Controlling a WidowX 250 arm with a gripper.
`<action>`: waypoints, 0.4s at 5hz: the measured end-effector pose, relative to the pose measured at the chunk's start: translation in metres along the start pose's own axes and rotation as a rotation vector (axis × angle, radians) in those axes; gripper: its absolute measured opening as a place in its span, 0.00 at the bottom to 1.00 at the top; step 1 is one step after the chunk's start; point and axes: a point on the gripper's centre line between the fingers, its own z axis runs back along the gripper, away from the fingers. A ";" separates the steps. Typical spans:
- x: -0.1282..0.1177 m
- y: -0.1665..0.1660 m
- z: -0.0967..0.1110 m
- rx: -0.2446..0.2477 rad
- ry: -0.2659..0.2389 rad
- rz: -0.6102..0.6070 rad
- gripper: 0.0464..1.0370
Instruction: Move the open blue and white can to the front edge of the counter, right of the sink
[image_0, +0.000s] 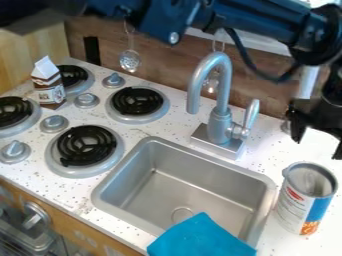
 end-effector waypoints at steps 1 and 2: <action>0.004 0.000 -0.003 -0.004 -0.026 -0.002 0.96; 0.007 0.002 -0.013 -0.002 -0.048 0.005 0.96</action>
